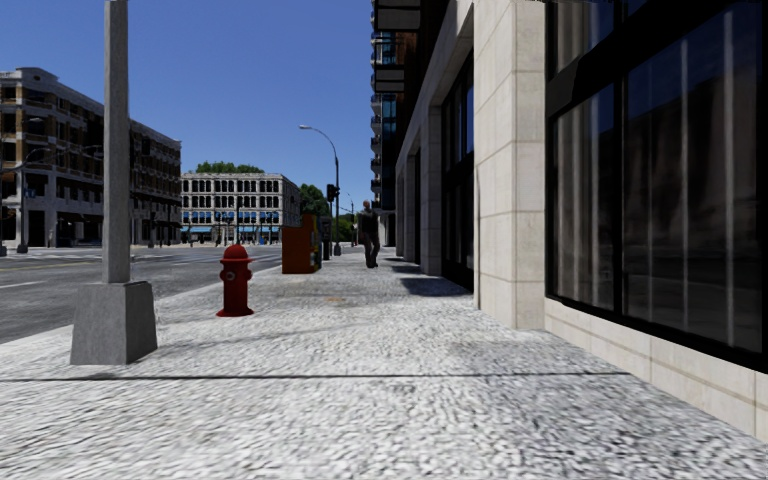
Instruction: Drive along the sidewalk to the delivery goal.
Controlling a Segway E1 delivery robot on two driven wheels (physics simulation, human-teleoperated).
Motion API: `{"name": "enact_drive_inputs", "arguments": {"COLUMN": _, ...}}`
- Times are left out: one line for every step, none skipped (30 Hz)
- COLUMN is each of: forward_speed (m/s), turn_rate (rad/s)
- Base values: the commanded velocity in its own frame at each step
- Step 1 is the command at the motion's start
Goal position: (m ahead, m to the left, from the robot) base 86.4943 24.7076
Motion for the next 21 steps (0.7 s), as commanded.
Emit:
{"name": "enact_drive_inputs", "arguments": {"forward_speed": 1.81, "turn_rate": 0.00}}
{"name": "enact_drive_inputs", "arguments": {"forward_speed": 1.81, "turn_rate": 0.00}}
{"name": "enact_drive_inputs", "arguments": {"forward_speed": 1.81, "turn_rate": 0.00}}
{"name": "enact_drive_inputs", "arguments": {"forward_speed": 1.81, "turn_rate": 0.00}}
{"name": "enact_drive_inputs", "arguments": {"forward_speed": 1.81, "turn_rate": 0.00}}
{"name": "enact_drive_inputs", "arguments": {"forward_speed": 1.81, "turn_rate": 0.00}}
{"name": "enact_drive_inputs", "arguments": {"forward_speed": 1.81, "turn_rate": 0.00}}
{"name": "enact_drive_inputs", "arguments": {"forward_speed": 1.81, "turn_rate": 0.00}}
{"name": "enact_drive_inputs", "arguments": {"forward_speed": 1.81, "turn_rate": 0.00}}
{"name": "enact_drive_inputs", "arguments": {"forward_speed": 1.81, "turn_rate": 0.00}}
{"name": "enact_drive_inputs", "arguments": {"forward_speed": 1.81, "turn_rate": 0.00}}
{"name": "enact_drive_inputs", "arguments": {"forward_speed": 1.81, "turn_rate": 0.00}}
{"name": "enact_drive_inputs", "arguments": {"forward_speed": 1.81, "turn_rate": 0.00}}
{"name": "enact_drive_inputs", "arguments": {"forward_speed": 1.81, "turn_rate": 0.00}}
{"name": "enact_drive_inputs", "arguments": {"forward_speed": 1.81, "turn_rate": 0.15}}
{"name": "enact_drive_inputs", "arguments": {"forward_speed": 1.81, "turn_rate": 0.34}}
{"name": "enact_drive_inputs", "arguments": {"forward_speed": 1.81, "turn_rate": 0.34}}
{"name": "enact_drive_inputs", "arguments": {"forward_speed": 1.81, "turn_rate": 0.40}}
{"name": "enact_drive_inputs", "arguments": {"forward_speed": 1.81, "turn_rate": 0.46}}
{"name": "enact_drive_inputs", "arguments": {"forward_speed": 1.81, "turn_rate": 0.55}}
{"name": "enact_drive_inputs", "arguments": {"forward_speed": 1.81, "turn_rate": 0.60}}
